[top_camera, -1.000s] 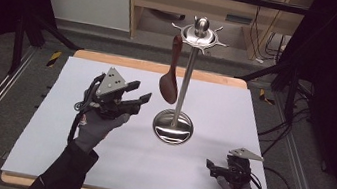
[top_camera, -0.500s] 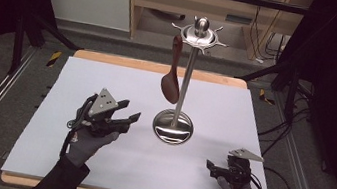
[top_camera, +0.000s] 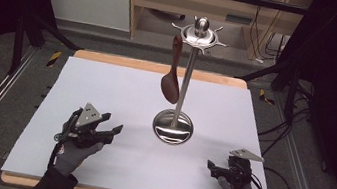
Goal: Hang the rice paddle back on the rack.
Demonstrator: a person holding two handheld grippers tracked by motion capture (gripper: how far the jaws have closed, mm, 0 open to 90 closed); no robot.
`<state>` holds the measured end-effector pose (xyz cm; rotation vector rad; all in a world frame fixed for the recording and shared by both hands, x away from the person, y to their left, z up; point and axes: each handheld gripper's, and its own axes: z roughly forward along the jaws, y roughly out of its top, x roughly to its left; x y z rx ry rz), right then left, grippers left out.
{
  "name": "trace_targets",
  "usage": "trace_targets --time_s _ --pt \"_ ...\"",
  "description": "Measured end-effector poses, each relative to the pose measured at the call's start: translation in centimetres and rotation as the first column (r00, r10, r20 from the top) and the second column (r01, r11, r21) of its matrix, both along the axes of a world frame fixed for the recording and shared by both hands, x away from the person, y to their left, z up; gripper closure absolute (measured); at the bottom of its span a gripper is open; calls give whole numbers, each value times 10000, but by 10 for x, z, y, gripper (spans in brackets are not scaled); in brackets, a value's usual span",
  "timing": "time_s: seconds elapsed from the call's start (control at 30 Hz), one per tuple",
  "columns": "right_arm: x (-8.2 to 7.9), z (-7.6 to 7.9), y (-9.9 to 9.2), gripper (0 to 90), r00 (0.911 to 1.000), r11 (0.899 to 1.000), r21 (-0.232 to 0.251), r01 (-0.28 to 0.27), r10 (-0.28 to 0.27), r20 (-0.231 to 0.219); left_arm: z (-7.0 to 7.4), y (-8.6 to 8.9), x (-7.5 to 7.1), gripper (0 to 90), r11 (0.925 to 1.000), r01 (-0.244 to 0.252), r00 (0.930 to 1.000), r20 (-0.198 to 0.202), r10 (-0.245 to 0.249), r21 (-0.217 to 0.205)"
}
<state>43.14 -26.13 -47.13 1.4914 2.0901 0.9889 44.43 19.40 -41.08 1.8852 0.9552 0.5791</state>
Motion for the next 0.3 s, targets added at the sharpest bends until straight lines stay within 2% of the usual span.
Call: trace_targets --time_s 0.3 --pt "2 -3 -5 146 9996 9995 -142 268 -269 -60 -21 34 1 359 9955 -886 9949 -447 901 345"
